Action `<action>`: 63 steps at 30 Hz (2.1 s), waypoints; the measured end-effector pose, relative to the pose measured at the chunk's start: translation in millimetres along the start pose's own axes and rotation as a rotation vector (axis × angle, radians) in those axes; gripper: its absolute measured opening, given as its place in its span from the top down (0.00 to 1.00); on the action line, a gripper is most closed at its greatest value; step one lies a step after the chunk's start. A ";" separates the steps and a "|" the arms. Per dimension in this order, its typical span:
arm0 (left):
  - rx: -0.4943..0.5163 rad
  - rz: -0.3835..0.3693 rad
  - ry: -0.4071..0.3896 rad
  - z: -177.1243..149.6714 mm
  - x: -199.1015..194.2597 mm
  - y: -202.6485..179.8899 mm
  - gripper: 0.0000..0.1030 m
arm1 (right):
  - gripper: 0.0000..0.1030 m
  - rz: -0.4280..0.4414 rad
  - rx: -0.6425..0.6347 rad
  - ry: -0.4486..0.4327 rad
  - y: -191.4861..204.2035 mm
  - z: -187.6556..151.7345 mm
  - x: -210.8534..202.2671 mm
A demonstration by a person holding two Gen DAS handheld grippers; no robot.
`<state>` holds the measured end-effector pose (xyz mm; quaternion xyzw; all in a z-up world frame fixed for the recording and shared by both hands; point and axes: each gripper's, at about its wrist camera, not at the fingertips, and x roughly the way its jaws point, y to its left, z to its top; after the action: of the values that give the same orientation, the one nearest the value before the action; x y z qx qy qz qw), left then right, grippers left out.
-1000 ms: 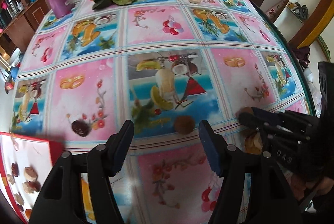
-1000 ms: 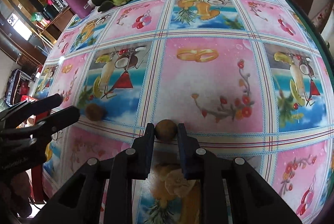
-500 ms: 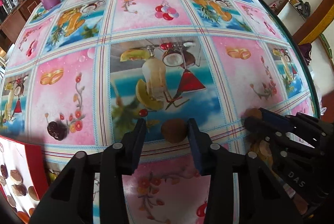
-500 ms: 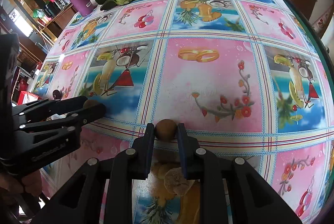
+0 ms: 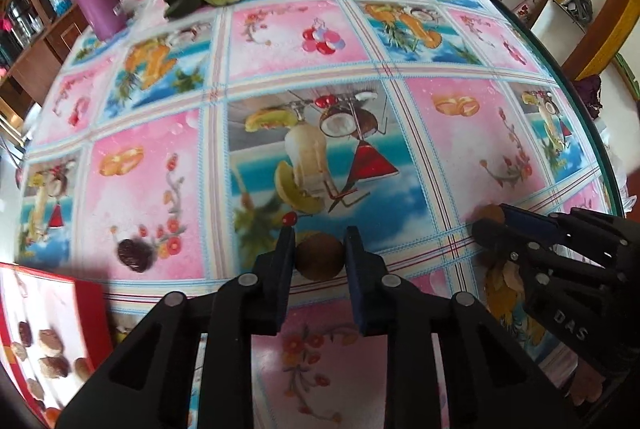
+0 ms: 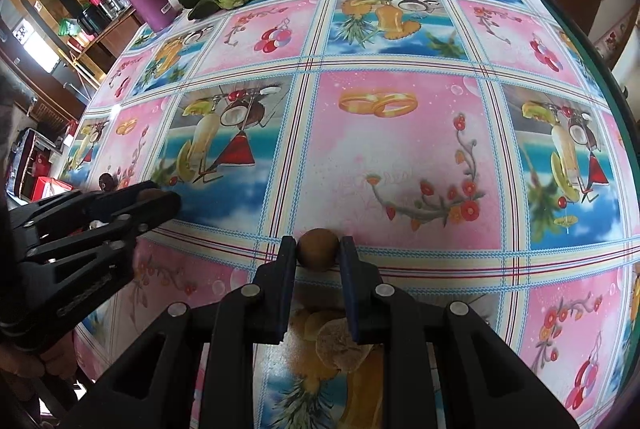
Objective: Organize fruits
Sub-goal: 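Grasp a brown longan with the right tool while the left tool grasps another longan, then carry both longans to the white tray and open both tools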
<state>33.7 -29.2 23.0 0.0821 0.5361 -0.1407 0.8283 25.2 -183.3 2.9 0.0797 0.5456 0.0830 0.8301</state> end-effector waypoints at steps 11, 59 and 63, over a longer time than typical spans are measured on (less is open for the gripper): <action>-0.012 0.103 -0.131 -18.2 -67.3 26.6 0.74 | 0.80 0.055 -0.079 -0.039 52.3 7.0 -10.9; -0.516 0.392 -0.086 -187.2 -151.6 255.8 0.74 | 0.81 0.315 -0.574 0.040 314.2 -34.8 13.2; -0.568 0.417 -0.065 -213.0 -156.4 268.4 0.74 | 0.81 0.327 -0.604 0.054 323.3 -43.4 12.3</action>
<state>-124.6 308.7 73.8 -0.0484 0.4990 0.1836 0.8456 -26.3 136.0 47.0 -0.0854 0.4980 0.3749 0.7773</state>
